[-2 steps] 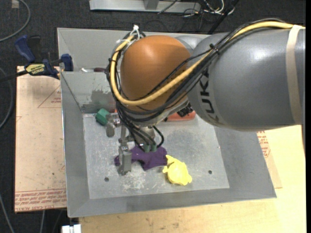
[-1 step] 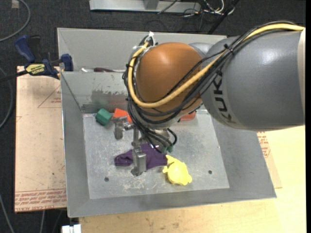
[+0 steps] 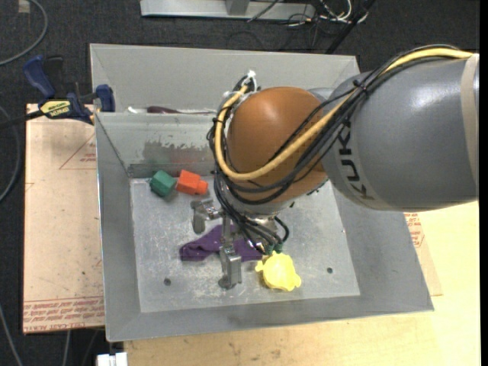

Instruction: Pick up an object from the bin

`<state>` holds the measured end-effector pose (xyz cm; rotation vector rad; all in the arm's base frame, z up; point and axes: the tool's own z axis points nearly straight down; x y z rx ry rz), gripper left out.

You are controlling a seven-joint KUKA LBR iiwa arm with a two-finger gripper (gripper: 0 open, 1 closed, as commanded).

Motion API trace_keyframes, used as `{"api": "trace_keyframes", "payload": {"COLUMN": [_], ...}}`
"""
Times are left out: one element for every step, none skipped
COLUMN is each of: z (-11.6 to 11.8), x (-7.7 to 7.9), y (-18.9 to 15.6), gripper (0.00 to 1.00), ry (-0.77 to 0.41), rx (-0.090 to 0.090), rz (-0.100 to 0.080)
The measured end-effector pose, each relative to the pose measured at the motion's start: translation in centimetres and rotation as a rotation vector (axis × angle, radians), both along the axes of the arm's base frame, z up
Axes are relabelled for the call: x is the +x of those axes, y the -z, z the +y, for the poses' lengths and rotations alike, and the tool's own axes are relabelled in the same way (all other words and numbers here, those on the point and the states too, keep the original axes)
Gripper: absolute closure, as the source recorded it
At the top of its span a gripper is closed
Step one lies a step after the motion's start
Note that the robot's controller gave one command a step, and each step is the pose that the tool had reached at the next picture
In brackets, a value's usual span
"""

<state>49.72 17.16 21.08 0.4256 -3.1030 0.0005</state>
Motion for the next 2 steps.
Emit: {"api": "trace_keyframes", "payload": {"z": [-0.8,-2.5], "x": [0.8,1.7], "y": [1.0,5.3], "gripper": [0.00,0.00], "ry": [0.281,0.198], "rx": [0.005,0.004], "rz": [-0.012,-0.010]}}
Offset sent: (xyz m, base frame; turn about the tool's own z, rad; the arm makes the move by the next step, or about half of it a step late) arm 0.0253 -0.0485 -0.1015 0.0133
